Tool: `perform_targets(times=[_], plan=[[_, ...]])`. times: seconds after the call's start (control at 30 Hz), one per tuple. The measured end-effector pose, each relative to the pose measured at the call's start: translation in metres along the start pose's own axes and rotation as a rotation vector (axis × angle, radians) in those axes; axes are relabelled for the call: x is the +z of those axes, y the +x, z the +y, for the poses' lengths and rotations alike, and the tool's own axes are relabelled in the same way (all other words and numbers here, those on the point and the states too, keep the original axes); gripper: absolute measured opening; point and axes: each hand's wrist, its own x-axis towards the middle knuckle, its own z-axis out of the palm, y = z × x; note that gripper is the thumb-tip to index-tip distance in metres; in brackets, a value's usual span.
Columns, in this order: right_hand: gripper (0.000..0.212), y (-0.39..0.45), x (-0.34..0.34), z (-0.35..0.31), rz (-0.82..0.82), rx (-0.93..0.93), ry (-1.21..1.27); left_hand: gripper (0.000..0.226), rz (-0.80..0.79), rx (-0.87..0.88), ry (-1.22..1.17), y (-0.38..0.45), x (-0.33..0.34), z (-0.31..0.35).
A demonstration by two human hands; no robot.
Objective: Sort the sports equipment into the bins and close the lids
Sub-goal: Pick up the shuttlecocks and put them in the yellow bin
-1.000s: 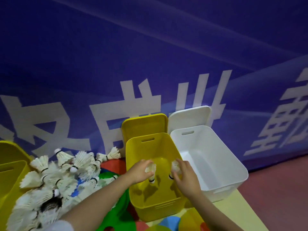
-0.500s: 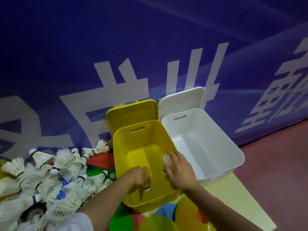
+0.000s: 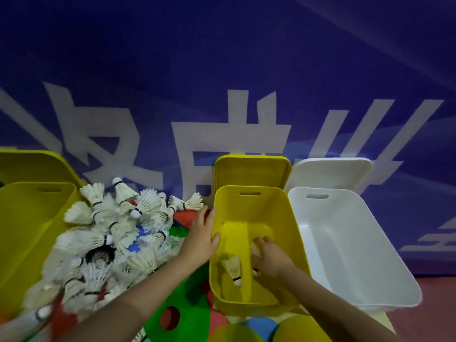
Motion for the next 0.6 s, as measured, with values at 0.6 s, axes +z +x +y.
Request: perform_targets(times=[0.6], plan=[[0.06, 0.049, 0.046, 0.019, -0.105, 0.108, 0.149, 0.051, 0.007, -0.192, -0.433, -0.012, 0.024, -0.013]])
